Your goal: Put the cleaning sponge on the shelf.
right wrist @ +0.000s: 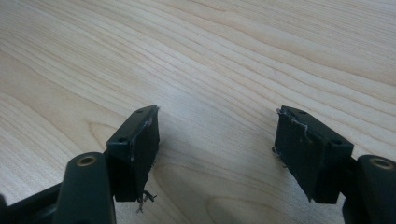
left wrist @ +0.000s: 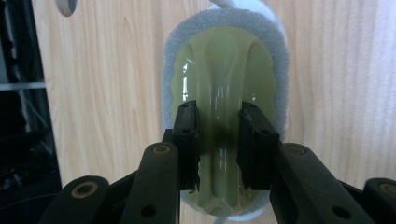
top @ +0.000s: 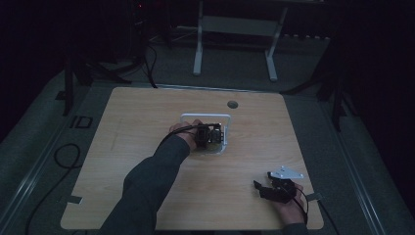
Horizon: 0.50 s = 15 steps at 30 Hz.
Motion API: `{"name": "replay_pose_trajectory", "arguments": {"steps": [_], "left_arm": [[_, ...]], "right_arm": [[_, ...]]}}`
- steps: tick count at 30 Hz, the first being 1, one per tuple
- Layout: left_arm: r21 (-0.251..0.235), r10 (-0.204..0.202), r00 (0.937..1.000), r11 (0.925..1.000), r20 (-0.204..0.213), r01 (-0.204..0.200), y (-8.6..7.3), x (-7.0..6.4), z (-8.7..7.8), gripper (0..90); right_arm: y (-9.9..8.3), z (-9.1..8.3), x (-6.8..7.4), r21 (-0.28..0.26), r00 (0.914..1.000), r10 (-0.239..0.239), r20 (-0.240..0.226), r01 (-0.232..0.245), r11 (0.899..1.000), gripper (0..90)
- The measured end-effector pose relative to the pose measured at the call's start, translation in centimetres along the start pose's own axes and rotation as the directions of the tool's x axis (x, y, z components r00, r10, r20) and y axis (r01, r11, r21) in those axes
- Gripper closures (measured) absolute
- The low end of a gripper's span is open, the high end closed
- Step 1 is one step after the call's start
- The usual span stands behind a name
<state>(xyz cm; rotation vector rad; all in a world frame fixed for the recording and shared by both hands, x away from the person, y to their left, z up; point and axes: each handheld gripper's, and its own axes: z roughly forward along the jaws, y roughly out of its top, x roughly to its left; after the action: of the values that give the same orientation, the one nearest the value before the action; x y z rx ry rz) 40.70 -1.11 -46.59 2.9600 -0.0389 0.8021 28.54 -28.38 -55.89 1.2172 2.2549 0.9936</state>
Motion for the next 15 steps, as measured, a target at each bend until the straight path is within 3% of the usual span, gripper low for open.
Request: {"name": "replay_pose_trajectory", "arguments": {"steps": [15], "left_arm": [[0.009,-0.028,0.9992,0.9996,-0.029,0.028,0.09,-0.02,0.27,68.6]], "right_arm": [[0.0,0.0,0.0,0.0,1.0,0.0,0.0,0.0,1.0,30.1]]}}
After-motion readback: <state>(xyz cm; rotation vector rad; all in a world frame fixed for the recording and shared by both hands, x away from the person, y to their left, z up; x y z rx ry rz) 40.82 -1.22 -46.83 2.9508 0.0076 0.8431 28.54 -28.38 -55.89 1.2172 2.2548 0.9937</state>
